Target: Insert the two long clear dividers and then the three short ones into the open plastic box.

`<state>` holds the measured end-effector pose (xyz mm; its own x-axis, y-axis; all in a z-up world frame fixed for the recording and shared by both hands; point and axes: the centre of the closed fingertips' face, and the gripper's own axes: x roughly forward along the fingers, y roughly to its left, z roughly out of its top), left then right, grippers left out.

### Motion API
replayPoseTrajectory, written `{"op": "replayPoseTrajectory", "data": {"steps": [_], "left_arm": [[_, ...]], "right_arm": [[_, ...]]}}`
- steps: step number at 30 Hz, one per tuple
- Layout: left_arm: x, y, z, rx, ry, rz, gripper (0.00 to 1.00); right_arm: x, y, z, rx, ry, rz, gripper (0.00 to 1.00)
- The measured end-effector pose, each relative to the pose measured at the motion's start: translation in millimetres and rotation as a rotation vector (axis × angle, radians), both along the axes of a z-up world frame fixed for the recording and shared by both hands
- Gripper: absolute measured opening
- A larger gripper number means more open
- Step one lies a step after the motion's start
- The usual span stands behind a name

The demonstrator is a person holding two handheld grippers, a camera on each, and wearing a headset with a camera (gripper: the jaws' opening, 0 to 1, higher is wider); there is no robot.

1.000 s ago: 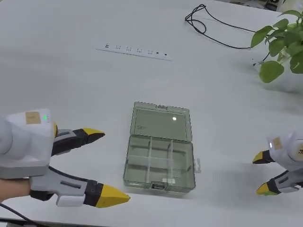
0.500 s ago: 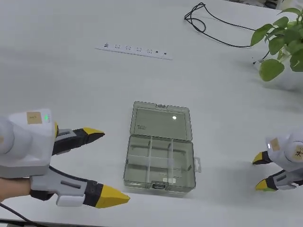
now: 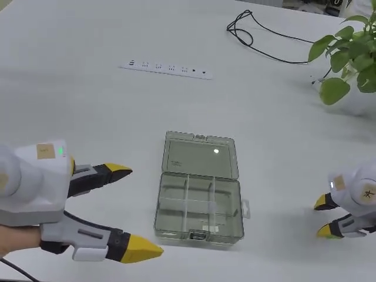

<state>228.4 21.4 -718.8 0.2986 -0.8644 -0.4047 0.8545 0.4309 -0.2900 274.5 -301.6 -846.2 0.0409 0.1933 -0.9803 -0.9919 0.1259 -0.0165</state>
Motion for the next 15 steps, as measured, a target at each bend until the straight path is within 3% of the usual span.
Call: {"op": "replayPoseTrajectory", "data": {"steps": [8,15], "left_arm": [[-2.7,-0.6,1.7,-0.003,-0.005,-0.011,0.97],[-1.2,-1.8,8.5,-0.017,-0.015,-0.011,0.96]], "right_arm": [[6.6,12.6,18.5,0.068,-0.045,-0.033,0.32],[4.5,42.3,49.5,0.144,-0.116,-0.057,0.32]]}}
